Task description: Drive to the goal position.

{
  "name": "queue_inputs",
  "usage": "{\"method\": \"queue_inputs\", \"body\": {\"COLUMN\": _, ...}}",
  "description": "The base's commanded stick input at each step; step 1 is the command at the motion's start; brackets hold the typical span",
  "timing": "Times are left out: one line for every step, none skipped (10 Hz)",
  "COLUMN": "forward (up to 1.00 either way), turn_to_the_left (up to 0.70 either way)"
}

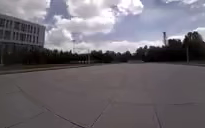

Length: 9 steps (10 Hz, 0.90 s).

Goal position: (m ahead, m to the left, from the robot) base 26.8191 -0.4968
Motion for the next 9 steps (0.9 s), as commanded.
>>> {"method": "queue_inputs", "body": {"forward": 0.7, "turn_to_the_left": 0.0}}
{"method": "queue_inputs", "body": {"forward": 0.7, "turn_to_the_left": 0.0}}
{"method": "queue_inputs", "body": {"forward": 0.7, "turn_to_the_left": 0.0}}
{"method": "queue_inputs", "body": {"forward": 0.7, "turn_to_the_left": 0.0}}
{"method": "queue_inputs", "body": {"forward": 0.7, "turn_to_the_left": 0.0}}
{"method": "queue_inputs", "body": {"forward": 0.7, "turn_to_the_left": 0.0}}
{"method": "queue_inputs", "body": {"forward": 0.7, "turn_to_the_left": 0.0}}
{"method": "queue_inputs", "body": {"forward": 0.7, "turn_to_the_left": 0.0}}
{"method": "queue_inputs", "body": {"forward": 0.7, "turn_to_the_left": 0.0}}
